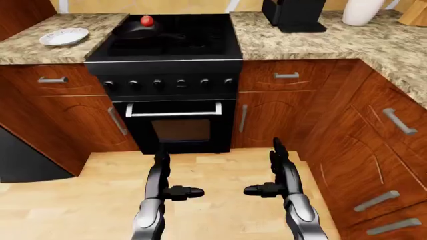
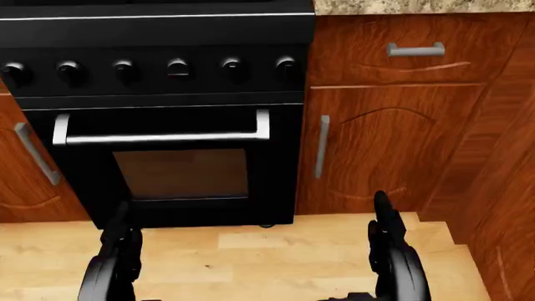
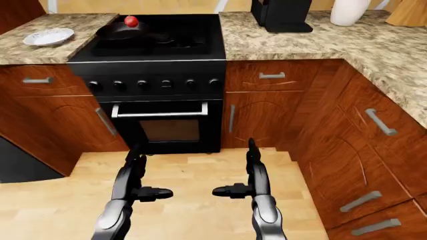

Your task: Pick the tomato from the pan and place it on the plate.

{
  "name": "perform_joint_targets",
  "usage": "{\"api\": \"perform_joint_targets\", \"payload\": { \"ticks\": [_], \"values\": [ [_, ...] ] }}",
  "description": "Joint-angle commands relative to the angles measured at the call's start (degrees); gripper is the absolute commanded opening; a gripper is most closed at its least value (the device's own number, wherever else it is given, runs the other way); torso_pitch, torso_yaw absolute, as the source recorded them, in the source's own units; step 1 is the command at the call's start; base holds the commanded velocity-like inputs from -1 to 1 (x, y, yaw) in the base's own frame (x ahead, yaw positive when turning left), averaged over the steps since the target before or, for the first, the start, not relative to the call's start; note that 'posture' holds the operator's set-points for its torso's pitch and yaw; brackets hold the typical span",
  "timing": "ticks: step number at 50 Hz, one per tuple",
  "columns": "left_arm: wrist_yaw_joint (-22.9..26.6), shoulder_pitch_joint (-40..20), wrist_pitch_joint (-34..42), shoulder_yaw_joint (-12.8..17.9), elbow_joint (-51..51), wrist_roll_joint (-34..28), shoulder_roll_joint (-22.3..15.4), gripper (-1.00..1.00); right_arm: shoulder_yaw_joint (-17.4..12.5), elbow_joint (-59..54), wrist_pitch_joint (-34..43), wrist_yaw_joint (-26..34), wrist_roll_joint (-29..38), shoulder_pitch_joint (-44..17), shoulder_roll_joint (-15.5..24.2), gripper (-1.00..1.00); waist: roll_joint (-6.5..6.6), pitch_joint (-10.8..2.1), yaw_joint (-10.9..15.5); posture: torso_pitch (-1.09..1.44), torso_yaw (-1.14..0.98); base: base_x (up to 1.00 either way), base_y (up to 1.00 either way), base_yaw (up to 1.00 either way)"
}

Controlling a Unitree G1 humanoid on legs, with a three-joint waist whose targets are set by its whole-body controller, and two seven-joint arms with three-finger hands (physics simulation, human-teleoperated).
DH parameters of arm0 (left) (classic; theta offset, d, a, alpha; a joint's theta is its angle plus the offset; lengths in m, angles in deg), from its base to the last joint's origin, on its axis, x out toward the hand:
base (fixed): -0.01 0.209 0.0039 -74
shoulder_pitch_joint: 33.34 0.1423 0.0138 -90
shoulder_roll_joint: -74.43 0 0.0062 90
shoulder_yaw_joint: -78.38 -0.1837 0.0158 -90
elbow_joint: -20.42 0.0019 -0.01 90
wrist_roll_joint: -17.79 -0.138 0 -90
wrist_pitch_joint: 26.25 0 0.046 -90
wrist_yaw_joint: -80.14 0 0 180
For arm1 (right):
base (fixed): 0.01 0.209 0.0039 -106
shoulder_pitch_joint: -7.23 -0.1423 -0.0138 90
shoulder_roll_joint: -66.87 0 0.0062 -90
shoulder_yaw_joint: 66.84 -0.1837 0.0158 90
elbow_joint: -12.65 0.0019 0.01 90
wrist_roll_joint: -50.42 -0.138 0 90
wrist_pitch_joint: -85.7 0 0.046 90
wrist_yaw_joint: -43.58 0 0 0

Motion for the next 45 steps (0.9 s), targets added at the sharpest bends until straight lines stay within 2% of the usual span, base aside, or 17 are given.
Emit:
{"api": "perform_joint_targets", "payload": {
  "ticks": [1, 3, 4, 5, 7, 8, 20, 28, 29, 35, 42, 45],
  "values": [
    [0.10, -2.12, -3.88, 0.20, -4.06, 0.43, -0.17, 1.00, -0.32, 3.61, -4.13, 0.14, -0.29, -2.03, 0.36, 1.00, -0.45, -0.05, -0.12, 0.00, 0.00, 0.00, 0.00, 0.00],
    [0.03, -2.14, -3.98, 0.18, -3.94, 0.35, -0.18, 1.00, -0.40, 2.79, -4.61, 0.14, -0.29, -2.35, 0.39, 1.00, -0.04, -3.52, 0.39, 0.00, 0.00, 0.00, 0.00, 0.00],
    [0.02, -2.13, -3.78, 0.15, -4.12, 0.35, -0.18, 1.00, -0.24, 3.64, -3.98, 0.06, -0.17, -2.13, 0.33, 1.00, -0.05, -2.99, 0.39, 0.00, 0.00, 0.00, 0.00, 0.00],
    [-0.01, -2.12, -3.73, 0.15, -4.19, 0.32, -0.19, 1.00, -0.23, 3.18, -4.24, 0.12, -0.07, -2.28, 0.39, 1.00, -0.38, -1.01, 0.33, 0.00, 0.00, 0.00, 0.00, 0.00],
    [0.00, -2.34, -4.14, 0.24, -3.63, 0.25, -0.28, 1.00, -0.28, 2.78, -4.47, 0.06, 0.02, -2.51, 0.41, 1.00, -0.44, -3.97, 0.38, 0.00, 0.00, 0.00, 0.00, 0.00],
    [-0.02, -2.32, -4.06, 0.24, -3.75, 0.23, -0.28, 1.00, -0.27, 3.02, -4.43, -0.04, 0.11, -2.35, 0.39, 1.00, -0.44, -4.25, 0.40, 0.00, 0.00, 0.00, 0.00, 0.00],
    [-0.49, -3.95, -4.75, 0.98, -1.58, 0.09, -0.76, 1.00, -0.11, 2.02, -6.11, -0.99, 2.34, -2.63, 0.62, 1.00, -0.24, -4.99, 0.43, 0.00, 0.00, 0.00, 0.00, 0.00],
    [-1.61, -7.50, -3.23, 1.85, -0.86, 0.10, -1.72, 1.00, -0.30, 1.74, -2.66, -2.74, 2.30, -7.81, 0.54, 1.00, -0.12, -5.33, 0.37, 0.00, 0.00, 0.00, 0.00, 0.00],
    [-1.62, -8.21, -1.70, 1.94, -2.17, 0.35, -1.76, 1.00, -0.20, 4.06, -0.09, -3.08, 2.17, -8.35, 0.46, 1.00, -0.08, -5.31, 0.35, 0.00, 0.00, 0.00, 0.00, 0.00],
    [-2.52, -11.87, 0.77, 2.78, -2.03, 0.64, -2.49, 1.00, -1.02, 4.38, 3.12, -3.23, 1.02, -11.06, 1.18, 1.00, -0.08, -5.27, 0.43, 0.00, 0.00, 0.00, 0.00, 0.00],
    [-3.53, -16.28, 7.57, 3.46, -4.13, 0.48, -3.89, 1.00, -2.99, 8.17, 12.13, -4.63, -0.70, -17.35, 2.90, 1.00, -0.04, -5.14, 0.40, 0.00, 0.00, 0.00, 0.00, 0.00],
    [-3.07, -18.00, 12.85, 3.51, -7.90, 0.33, -4.45, 1.00, -3.02, 10.37, 15.96, -5.42, -0.54, -19.61, 3.66, 1.00, -0.03, -5.09, 0.44, 0.00, 0.00, 0.00, 0.00, 0.00]
  ]
}}
